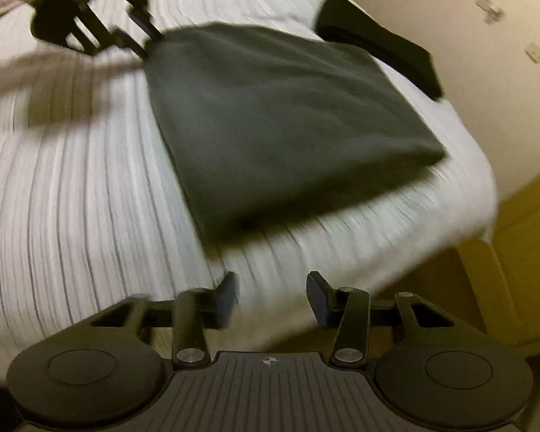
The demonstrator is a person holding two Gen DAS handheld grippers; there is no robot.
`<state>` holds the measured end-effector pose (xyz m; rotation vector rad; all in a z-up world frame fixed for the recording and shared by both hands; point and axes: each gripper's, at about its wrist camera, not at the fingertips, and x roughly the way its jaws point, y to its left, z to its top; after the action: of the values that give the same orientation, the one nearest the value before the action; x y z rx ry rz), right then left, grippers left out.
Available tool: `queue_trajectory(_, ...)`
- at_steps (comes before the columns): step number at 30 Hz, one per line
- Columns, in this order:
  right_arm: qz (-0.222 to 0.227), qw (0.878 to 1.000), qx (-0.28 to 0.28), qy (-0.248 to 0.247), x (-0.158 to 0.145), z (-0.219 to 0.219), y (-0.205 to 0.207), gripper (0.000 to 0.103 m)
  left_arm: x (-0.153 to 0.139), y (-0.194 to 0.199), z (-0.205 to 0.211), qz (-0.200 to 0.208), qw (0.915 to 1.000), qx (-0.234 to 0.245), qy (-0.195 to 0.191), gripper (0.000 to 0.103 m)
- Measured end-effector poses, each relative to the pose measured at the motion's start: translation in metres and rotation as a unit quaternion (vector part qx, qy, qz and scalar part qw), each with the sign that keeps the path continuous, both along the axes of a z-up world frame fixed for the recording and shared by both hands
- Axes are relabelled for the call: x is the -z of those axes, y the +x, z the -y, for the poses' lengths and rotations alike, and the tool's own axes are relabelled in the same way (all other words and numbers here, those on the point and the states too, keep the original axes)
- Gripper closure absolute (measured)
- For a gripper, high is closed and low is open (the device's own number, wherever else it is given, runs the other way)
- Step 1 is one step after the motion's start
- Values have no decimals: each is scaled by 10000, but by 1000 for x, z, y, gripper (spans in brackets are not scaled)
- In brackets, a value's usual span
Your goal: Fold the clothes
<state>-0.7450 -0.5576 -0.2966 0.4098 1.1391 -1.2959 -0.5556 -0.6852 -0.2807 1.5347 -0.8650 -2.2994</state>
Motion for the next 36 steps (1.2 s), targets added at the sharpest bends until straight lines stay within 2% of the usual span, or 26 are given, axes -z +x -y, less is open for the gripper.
queue_trajectory(6,269,9992,282,54,-38,-29,-1,57,-36,4,-5,-192,9921,-1146,466,86)
queue_trajectory(10,326,9990,304,-8,-62,-32,11,57,-59,16,-28,-419,9802,-1742,843,75)
queue_trajectory(14,252,9993,198,-170,-88,-26,15,55,-80,8,-52,-560,9758,-1884,956,72)
queue_trajectory(15,208,9994,169,-222,-95,-25,13,51,-85,5,-55,-610,9746,-1909,998,69)
queue_trajectory(17,113,9992,118,-360,-110,-23,10,31,-93,-2,-61,-737,9719,-1952,1087,65)
queue_trajectory(22,-44,9981,75,-616,-136,-18,-13,31,-105,-21,-73,-807,9714,-1941,1100,57)
queue_trajectory(26,-83,9976,11,-691,-143,-9,-41,31,-111,-40,-77,-861,9630,-2185,1322,56)
queue_trajectory(32,29,9974,-373,-611,-136,11,-107,31,-93,-97,-80,-613,9563,-2506,1378,56)
queue_trajectory(34,102,9969,-634,-448,-125,23,-134,31,-88,-122,-80,-502,9508,-2731,1372,56)
queue_trajectory(36,181,9953,-920,-249,-115,36,-160,31,-87,-146,-79,-407,9400,-3067,1437,56)
